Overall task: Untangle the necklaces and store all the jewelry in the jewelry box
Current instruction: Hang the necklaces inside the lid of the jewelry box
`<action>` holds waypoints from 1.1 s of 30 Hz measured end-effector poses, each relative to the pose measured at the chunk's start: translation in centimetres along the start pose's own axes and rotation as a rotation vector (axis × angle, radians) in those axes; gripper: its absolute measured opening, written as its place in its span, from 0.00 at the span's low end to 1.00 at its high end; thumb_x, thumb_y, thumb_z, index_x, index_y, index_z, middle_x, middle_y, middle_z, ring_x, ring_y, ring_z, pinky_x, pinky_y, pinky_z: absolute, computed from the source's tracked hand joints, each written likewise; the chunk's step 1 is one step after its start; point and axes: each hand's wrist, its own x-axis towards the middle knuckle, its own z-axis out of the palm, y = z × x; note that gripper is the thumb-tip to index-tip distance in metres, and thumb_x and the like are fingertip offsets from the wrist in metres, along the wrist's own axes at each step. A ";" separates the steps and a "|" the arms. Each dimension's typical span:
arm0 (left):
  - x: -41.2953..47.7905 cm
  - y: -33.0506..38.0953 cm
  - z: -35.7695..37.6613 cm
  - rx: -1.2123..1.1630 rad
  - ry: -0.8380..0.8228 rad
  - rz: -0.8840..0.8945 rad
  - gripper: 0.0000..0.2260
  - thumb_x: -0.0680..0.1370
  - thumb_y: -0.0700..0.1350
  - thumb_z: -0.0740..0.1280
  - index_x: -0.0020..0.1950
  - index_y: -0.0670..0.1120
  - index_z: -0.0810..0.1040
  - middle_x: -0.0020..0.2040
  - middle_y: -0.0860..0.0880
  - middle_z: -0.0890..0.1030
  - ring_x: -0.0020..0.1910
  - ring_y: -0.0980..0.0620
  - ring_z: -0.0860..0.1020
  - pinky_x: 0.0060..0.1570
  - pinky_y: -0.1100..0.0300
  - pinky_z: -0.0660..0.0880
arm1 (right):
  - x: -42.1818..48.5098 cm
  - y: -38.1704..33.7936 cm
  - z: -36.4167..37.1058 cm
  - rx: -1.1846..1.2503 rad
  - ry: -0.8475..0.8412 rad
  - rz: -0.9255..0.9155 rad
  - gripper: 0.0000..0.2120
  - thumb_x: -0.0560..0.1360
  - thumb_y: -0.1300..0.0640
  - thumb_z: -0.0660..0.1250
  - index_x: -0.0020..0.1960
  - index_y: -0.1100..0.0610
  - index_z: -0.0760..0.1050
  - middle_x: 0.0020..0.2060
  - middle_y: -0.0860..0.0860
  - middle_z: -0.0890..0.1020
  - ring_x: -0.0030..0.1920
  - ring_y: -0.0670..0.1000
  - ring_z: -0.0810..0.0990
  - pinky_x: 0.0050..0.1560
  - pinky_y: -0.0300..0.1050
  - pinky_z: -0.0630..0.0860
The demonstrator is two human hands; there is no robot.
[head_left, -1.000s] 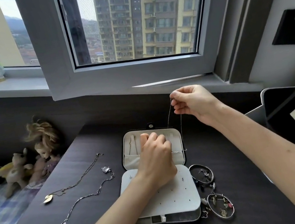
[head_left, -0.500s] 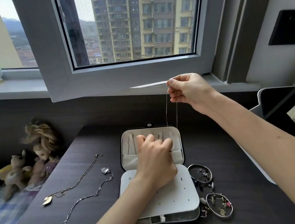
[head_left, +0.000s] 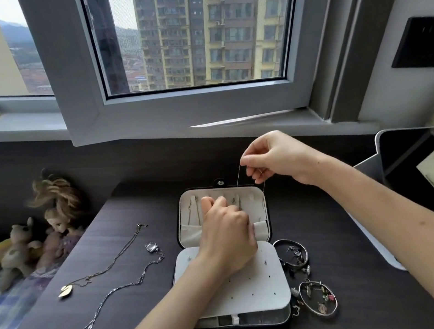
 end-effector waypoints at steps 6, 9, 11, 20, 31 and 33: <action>0.0 0.1 -0.2 -0.060 0.029 -0.043 0.06 0.62 0.47 0.66 0.28 0.47 0.72 0.24 0.52 0.75 0.29 0.48 0.69 0.41 0.53 0.60 | -0.5 1.1 0.8 -0.050 0.122 -0.002 0.07 0.77 0.64 0.63 0.43 0.60 0.78 0.34 0.54 0.80 0.33 0.49 0.79 0.38 0.44 0.81; 0.1 0.1 -0.2 -0.065 0.023 -0.056 0.07 0.61 0.46 0.67 0.28 0.47 0.71 0.23 0.51 0.74 0.29 0.47 0.69 0.41 0.53 0.60 | -0.8 0.6 0.1 0.234 0.280 -0.052 0.06 0.78 0.64 0.62 0.44 0.60 0.76 0.34 0.54 0.79 0.33 0.49 0.78 0.39 0.45 0.82; 0.0 0.1 -0.1 -0.063 0.027 -0.056 0.07 0.61 0.46 0.68 0.27 0.47 0.70 0.23 0.52 0.73 0.29 0.48 0.68 0.40 0.53 0.59 | -1.0 0.1 -0.4 0.345 0.334 -0.068 0.05 0.78 0.64 0.62 0.44 0.60 0.75 0.34 0.54 0.79 0.34 0.49 0.78 0.38 0.44 0.81; 0.1 0.1 -0.3 -0.063 0.068 -0.030 0.07 0.61 0.46 0.68 0.26 0.47 0.71 0.23 0.53 0.74 0.28 0.48 0.68 0.39 0.54 0.58 | -1.4 0.0 -0.2 0.371 0.275 -0.060 0.05 0.79 0.65 0.62 0.45 0.62 0.74 0.34 0.55 0.79 0.33 0.49 0.79 0.41 0.46 0.82; 0.0 0.0 -0.4 -0.075 0.101 -0.012 0.05 0.60 0.46 0.66 0.27 0.47 0.71 0.23 0.53 0.75 0.29 0.48 0.68 0.40 0.54 0.57 | -0.7 2.9 2.5 -0.023 0.199 0.004 0.08 0.77 0.65 0.64 0.41 0.59 0.77 0.35 0.57 0.81 0.36 0.53 0.81 0.41 0.48 0.81; 0.0 0.0 -0.4 -0.080 0.105 -0.012 0.05 0.60 0.45 0.66 0.27 0.47 0.71 0.23 0.52 0.75 0.29 0.48 0.68 0.39 0.54 0.57 | -0.6 3.4 2.8 -0.093 0.202 0.006 0.07 0.76 0.64 0.65 0.40 0.59 0.78 0.35 0.56 0.82 0.37 0.54 0.82 0.41 0.47 0.82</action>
